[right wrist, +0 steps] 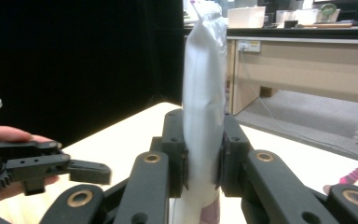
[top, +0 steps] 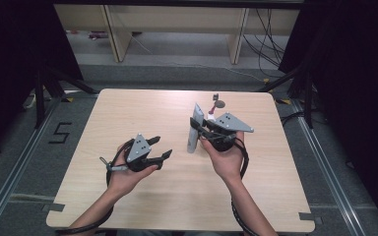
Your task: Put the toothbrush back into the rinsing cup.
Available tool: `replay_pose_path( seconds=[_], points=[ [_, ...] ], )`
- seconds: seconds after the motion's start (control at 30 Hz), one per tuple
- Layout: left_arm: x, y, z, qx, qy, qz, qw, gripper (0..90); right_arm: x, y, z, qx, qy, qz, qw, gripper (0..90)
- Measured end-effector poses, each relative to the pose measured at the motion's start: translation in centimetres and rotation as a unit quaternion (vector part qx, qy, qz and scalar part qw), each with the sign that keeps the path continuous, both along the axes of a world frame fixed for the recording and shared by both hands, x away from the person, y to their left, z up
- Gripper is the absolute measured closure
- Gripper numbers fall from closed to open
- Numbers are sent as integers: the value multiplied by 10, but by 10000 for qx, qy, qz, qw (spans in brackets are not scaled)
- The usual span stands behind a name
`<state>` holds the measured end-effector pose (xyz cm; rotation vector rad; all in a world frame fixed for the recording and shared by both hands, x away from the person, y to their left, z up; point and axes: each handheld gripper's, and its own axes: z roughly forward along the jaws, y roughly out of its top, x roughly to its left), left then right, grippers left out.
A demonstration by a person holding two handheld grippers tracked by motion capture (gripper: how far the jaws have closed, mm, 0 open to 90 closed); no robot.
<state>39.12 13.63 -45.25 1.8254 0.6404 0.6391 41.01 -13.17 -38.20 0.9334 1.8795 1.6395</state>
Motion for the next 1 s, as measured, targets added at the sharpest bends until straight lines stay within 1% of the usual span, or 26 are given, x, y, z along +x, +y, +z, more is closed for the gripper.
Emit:
replay_pose_path(
  seconds=[0.07, 0.1, 0.13, 0.17, 0.2, 0.23, 0.27, 0.3, 0.33, 0.37, 0.4, 0.43, 0.47, 0.5, 0.53, 0.57, 0.63, 0.67, 0.7, 0.77, 0.8, 0.83, 0.9, 0.93, 0.97, 1.0],
  points=[
    [1, 10, -3, -1, 24, 115, 9999, 368, 0, -4, 1, 74, 91, -62, 9999, 766],
    [2, 14, -4, -42, 43, 182, 9998, 367, 3, -6, 2, 37, -33, -25, 10000, 766],
    [3, 18, -6, -131, 42, 244, 9996, 366, 3, -8, 3, 48, -6, -66, 10000, 767],
    [3, 23, -7, -129, 30, 309, 9994, 364, 2, -10, 4, 103, 55, -133, 9998, 766],
    [4, 27, -9, -153, 33, 364, 9992, 362, 4, -12, 4, 73, -58, -115, 9999, 766],
    [4, 30, -11, -153, 54, 410, 9990, 361, 3, -14, 6, 102, 11, -174, 9998, 766],
    [3, 34, -14, -158, 68, 445, 9989, 361, 4, -15, 6, 109, -24, -180, 9998, 766],
    [3, 36, -15, -159, 65, 463, 9988, 360, 4, -17, 8, 101, -58, -227, 9997, 766],
    [3, 38, -16, -182, 45, 464, 9987, 360, 3, -17, 8, 128, -19, -225, 9997, 766],
    [1, 39, -17, -162, 67, 501, 9986, 360, 3, -18, 9, 119, -100, -251, 9996, 766],
    [0, 41, -18, -178, 71, 502, 9986, 360, 2, -19, 9, 182, -39, -239, 9995, 767],
    [-1, 42, -19, -194, 69, 505, 9985, 359, 2, -19, 10, 210, -50, -249, 9995, 766],
    [-3, 44, -19, -182, 69, 531, 9984, 359, 1, -21, 11, 172, -67, -298, 9994, 767],
    [-3, 45, -20, -235, 54, 511, 9984, 359, 1, -22, 13, 201, -29, -273, 9994, 766],
    [-4, 48, -21, -195, 50, 550, 9983, 358, 1, -22, 14, 244, -51, -284, 9993, 766],
    [-4, 49, -22, -226, 44, 574, 9981, 358, 2, -24, 16, 216, -116, -324, 9992, 767],
    [-4, 52, -23, -239, 38, 597, 9979, 357, 3, -25, 17, 239, -131, -309, 9992, 767],
    [-4, 54, -26, -339, 21, 605, 9976, 357, 3, -27, 19, 201, -101, -313, 9993, 767],
    [-5, 58, -27, -301, 18, 676, 9973, 357, 5, -31, 23, 224, -146, -375, 9989, 767],
    [-6, 60, -28, -330, 25, 708, 9969, 356, 7, -35, 25, 210, -228, -406, 9987, 767],
    [-6, 62, -29, -387, -17, 723, 9966, 355, 5, -35, 27, 252, -116, -453, 9986, 767],
    [-8, 65, -30, -382, -18, 784, 9962, 355, 7, -37, 27, 218, -162, -424, 9987, 767],
    [-9, 68, -31, -430, -38, 818, 9957, 356, 8, -39, 30, 256, -185, -511, 9982, 767],
    [-10, 69, -32, -489, -81, 824, 9954, 356, 9, -40, 31, 276, -209, -482, 9982, 767],
    [-12, 71, -32, -491, -40, 889, 9948, 356, 10, -42, 31, 269, -282, -552, 9977, 767],
    [-13, 73, -33, -558, -53, 900, 9944, 355, 9, -42, 33, 332, -189, -568, 9977, 767]
  ],
)
